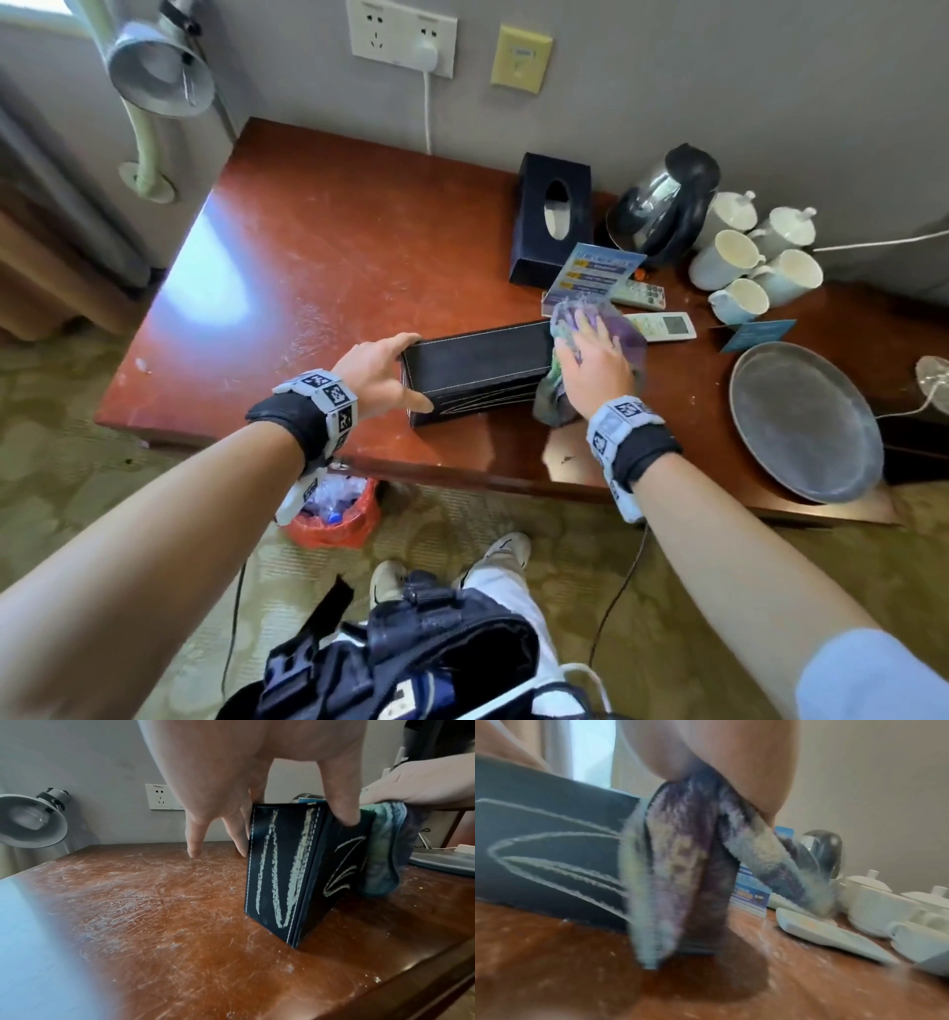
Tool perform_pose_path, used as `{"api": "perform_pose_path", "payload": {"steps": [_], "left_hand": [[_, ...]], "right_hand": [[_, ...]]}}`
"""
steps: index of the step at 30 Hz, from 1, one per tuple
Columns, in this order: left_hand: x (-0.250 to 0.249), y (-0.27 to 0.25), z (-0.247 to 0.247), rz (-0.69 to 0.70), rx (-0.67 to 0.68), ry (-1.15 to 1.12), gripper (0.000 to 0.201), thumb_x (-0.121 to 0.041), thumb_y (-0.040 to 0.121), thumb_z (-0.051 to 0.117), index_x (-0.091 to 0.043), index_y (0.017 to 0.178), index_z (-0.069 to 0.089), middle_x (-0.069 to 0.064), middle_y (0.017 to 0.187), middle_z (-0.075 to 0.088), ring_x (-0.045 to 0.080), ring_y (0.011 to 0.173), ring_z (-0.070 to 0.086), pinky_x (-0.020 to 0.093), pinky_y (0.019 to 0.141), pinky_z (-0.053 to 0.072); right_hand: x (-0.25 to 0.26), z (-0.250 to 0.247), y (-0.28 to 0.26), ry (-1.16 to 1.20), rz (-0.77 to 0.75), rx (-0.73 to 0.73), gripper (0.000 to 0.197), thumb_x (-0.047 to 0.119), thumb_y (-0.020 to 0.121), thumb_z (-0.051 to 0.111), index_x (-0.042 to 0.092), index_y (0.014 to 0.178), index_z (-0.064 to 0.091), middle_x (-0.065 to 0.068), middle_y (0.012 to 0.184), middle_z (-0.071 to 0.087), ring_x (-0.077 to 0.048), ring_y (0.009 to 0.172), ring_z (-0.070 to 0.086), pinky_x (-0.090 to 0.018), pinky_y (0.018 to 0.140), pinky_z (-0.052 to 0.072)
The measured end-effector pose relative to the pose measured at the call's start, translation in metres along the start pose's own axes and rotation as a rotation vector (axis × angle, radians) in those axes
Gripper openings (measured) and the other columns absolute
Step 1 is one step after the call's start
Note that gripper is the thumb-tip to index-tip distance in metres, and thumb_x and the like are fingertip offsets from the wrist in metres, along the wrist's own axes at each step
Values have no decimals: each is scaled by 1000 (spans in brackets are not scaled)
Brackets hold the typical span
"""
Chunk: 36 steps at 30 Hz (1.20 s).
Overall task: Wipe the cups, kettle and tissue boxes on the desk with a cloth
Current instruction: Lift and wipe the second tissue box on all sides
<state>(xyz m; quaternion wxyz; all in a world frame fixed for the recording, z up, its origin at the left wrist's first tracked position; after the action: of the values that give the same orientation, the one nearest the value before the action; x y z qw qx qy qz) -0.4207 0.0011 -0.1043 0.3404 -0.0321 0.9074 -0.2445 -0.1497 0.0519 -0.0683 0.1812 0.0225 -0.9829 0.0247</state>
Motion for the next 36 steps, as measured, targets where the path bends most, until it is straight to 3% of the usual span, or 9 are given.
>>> {"api": "perform_pose_path", "payload": {"steps": [4,7,10,15,19,25,27,31,36], "left_hand": [[-2,0,-1,7,-6,-16,100,-32,73,87,-22,154,29,7,153,42,26,140,41,38,112,37],[-2,0,-1,20,1,-14,100,-34,72,87,-21,153,31,8,148,49,26,135,46,39,109,41],[-1,-1,-1,20,-3,-27,97,-32,71,88,-23,152,34,8,144,52,26,128,51,40,105,45],[-2,0,-3,-2,6,7,94,-34,70,87,-25,149,37,9,137,56,28,123,54,39,102,46],[-11,0,-6,2,13,122,89,-40,67,86,-19,142,44,10,118,65,29,106,61,40,92,51],[14,2,-17,-92,118,-214,88,-42,54,77,-13,133,55,3,122,65,23,112,60,32,96,45],[22,9,-24,-121,45,-381,77,-32,61,74,-11,133,56,6,123,62,25,114,58,34,99,43],[38,25,-24,-184,-52,-670,29,0,93,60,-7,122,61,20,119,65,32,112,61,45,106,47],[49,43,-23,-186,-114,-692,23,-3,99,53,-8,118,64,15,109,63,24,100,58,48,101,47]], "right_hand": [[82,36,-25,-33,-218,46,48,38,99,33,16,128,65,-7,142,55,-38,136,44,-57,113,26],[127,60,-49,69,-330,137,44,43,100,39,27,137,57,7,152,43,-26,134,49,-46,113,34],[102,49,-40,117,-270,185,44,41,101,46,35,145,45,17,157,31,-21,129,53,-34,108,40],[10,-3,-4,100,-48,19,45,29,103,46,16,147,45,-1,156,38,-25,139,43,-33,112,31],[6,-16,-2,249,43,-44,44,28,105,43,11,145,47,-6,151,45,-23,140,40,-25,114,24],[9,-30,18,354,83,-72,43,35,105,40,13,139,55,-9,136,60,-29,126,52,-33,108,36],[6,-33,26,424,90,-92,44,36,104,40,12,138,55,-9,134,61,-26,125,53,-35,109,37],[-7,-32,34,483,159,-117,49,39,104,39,6,136,55,-12,135,60,-26,127,52,-35,110,36],[-9,-29,41,483,152,-132,48,36,105,39,4,138,54,-13,138,57,-27,131,49,-33,112,32]]}}
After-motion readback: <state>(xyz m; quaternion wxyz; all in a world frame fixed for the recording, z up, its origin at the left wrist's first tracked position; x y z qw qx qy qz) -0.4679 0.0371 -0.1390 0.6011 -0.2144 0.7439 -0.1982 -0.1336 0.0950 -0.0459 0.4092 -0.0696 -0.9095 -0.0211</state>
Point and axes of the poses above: each hand's wrist, its own y-axis towards the middle knuckle, its own z-axis out of the palm, x = y × z, the point moved 10 cm from there along y, towards the middle knuckle
